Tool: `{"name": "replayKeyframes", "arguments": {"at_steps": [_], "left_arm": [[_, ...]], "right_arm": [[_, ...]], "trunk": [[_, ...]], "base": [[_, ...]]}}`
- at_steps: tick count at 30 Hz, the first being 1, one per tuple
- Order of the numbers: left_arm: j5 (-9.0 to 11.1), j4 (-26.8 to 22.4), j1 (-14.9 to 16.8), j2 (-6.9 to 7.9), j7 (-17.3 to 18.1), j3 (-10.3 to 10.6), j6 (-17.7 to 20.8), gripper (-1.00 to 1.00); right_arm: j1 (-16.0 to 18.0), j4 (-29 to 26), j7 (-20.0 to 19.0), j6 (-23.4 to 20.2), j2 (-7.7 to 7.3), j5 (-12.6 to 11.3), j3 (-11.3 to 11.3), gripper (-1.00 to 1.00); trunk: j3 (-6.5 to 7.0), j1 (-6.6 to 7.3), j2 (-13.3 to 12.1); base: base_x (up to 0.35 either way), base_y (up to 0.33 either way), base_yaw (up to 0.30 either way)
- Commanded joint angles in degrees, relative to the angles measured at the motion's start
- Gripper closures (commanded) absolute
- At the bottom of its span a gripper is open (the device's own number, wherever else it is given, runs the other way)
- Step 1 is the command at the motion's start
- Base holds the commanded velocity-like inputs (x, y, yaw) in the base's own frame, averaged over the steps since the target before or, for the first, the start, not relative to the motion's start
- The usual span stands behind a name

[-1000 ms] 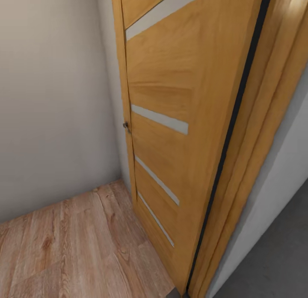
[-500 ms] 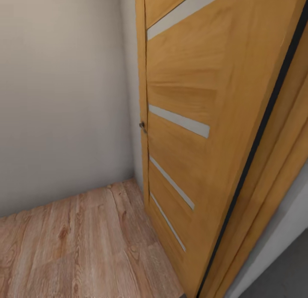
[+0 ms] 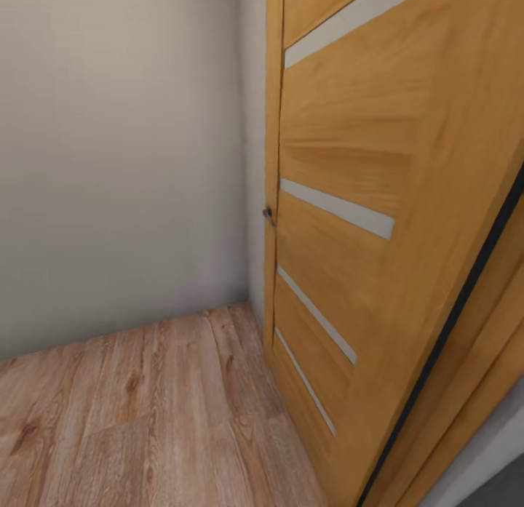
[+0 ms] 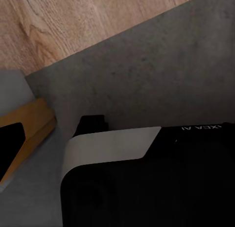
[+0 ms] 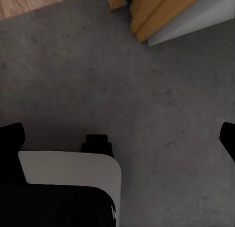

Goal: Move the two storage containers from the living room to the garage. In the garage, place one container on the floor and stack the other container on top of it (either order is fine).

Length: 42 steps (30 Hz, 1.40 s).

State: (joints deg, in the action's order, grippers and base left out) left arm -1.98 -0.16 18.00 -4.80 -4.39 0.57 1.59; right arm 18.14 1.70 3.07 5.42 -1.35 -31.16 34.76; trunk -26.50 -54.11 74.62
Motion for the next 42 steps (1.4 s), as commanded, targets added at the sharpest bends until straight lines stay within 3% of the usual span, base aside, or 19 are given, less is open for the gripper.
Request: {"name": "replayKeyframes", "arguments": {"at_steps": [1,18,42], "left_arm": [[-0.21,-0.02,0.03,-0.02,-0.2,0.05,0.17,-1.0],[-0.21,-0.02,0.02,-0.03,-0.18,0.06,0.17,-1.0],[-0.08,-0.02,0.02,0.19,-0.18,0.05,0.17,-1.0]], "right_arm": [[0.05,0.13,-0.03,0.25,0.03,-0.48,0.48,-1.0],[0.05,0.1,0.12,0.3,0.03,-0.51,0.48,-1.0],[0.05,0.15,-0.39,0.24,0.06,-0.43,0.48,-1.0]], "trunk": [[-0.06,0.0,0.03],[-0.06,0.0,0.03],[-0.06,0.0,0.03]], "base": [[0.081,0.0,0.046],[0.224,-0.117,0.022],[0.004,-0.003,0.263]]}}
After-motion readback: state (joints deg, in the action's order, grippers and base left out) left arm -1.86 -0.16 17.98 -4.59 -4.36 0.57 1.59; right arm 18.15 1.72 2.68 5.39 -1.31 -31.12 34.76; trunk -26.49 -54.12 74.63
